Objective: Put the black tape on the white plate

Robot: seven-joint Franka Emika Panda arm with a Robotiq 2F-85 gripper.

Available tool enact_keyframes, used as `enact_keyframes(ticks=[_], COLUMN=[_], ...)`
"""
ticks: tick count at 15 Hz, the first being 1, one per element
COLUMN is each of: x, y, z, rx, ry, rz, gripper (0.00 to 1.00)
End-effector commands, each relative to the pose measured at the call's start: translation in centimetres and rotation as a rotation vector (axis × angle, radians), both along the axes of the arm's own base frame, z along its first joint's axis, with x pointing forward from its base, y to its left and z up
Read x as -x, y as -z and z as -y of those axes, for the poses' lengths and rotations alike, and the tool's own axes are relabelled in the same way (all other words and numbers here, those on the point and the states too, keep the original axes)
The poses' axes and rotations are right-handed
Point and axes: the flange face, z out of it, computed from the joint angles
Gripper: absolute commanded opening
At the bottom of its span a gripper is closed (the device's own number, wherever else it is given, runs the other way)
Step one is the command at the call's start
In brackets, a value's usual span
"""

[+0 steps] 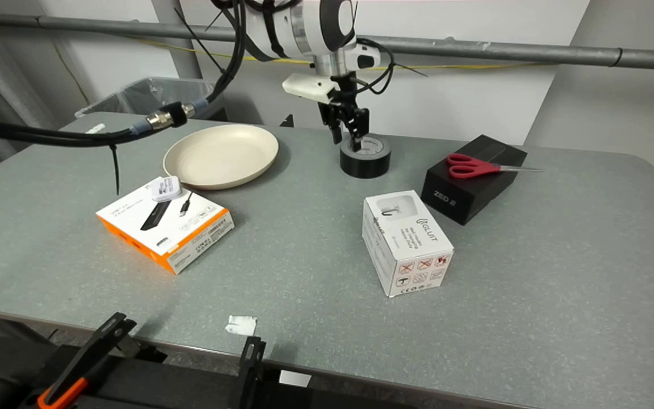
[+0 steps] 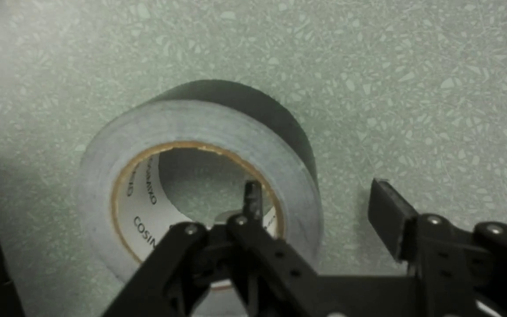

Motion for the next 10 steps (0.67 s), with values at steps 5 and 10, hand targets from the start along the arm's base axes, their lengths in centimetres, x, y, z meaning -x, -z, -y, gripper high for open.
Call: enact_keyframes(ticks=[5, 10], x=[-2.3, -2.3], y=[-0.7, -6.1], z=[1.1, -3.1], rx=[-0.043, -0.055], ry=[0.030, -0.079], rz=[-0.060, -0.033], gripper=[0.05, 0.07])
